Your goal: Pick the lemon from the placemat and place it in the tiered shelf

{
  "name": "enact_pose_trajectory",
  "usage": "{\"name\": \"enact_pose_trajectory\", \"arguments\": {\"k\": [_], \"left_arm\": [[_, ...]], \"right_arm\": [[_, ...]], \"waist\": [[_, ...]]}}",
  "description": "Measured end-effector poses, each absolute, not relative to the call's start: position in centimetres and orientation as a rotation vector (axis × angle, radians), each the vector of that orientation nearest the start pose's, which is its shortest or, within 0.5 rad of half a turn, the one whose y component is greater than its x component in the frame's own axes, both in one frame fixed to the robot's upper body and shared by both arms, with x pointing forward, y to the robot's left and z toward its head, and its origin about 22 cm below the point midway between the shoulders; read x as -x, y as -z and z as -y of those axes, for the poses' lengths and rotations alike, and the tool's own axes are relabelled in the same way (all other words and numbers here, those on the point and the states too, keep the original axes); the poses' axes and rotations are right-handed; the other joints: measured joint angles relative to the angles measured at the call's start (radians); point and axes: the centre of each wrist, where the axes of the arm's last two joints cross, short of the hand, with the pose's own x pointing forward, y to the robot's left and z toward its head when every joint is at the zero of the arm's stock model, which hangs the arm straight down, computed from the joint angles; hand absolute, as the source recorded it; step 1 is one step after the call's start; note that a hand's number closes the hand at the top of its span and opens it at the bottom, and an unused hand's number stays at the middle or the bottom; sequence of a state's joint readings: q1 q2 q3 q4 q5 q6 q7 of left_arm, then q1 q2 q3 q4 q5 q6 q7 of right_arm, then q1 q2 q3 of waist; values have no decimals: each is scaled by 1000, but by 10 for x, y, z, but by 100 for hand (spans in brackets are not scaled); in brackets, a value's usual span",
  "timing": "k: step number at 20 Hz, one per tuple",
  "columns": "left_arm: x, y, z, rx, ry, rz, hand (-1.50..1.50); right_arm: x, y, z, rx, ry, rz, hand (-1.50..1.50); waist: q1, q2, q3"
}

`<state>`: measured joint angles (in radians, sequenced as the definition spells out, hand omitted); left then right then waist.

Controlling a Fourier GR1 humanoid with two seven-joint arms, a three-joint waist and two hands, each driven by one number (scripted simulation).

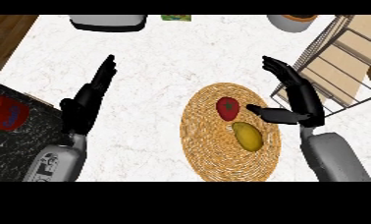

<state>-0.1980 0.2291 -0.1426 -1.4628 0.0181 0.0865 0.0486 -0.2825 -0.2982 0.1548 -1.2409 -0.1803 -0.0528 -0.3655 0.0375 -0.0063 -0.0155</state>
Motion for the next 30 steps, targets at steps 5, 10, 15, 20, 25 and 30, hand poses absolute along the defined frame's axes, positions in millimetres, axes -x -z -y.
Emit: {"name": "enact_pose_trajectory", "arguments": {"k": [5, 10, 15, 20, 25, 30], "left_arm": [[-284, -20, -226, -94, 264, 1584, 0], [-288, -18, -229, -106, 264, 1580, 0], [-282, -14, -228, -107, 257, 1572, 0], [-281, -11, -224, -114, 255, 1566, 0], [-279, -17, -227, -112, 251, 1568, 0], [-282, -17, -222, -117, 259, 1570, 0]], "right_arm": [[-315, -1, 273, -170, -280, 1867, -150], [-318, -15, 292, -187, -535, 1783, -150], [-320, -45, 299, -120, -698, 1669, -150], [-323, -80, 291, -26, -931, 1547, -150], [-317, -114, 276, 114, -1199, 1435, -150], [-300, -137, 258, 222, -1323, 1366, -150]], "waist": [[-6, -5, 0], [-21, -2, 6], [-33, 6, 19], [-40, 10, 24], [-42, 2, 18], [-45, 3, 15]]}}
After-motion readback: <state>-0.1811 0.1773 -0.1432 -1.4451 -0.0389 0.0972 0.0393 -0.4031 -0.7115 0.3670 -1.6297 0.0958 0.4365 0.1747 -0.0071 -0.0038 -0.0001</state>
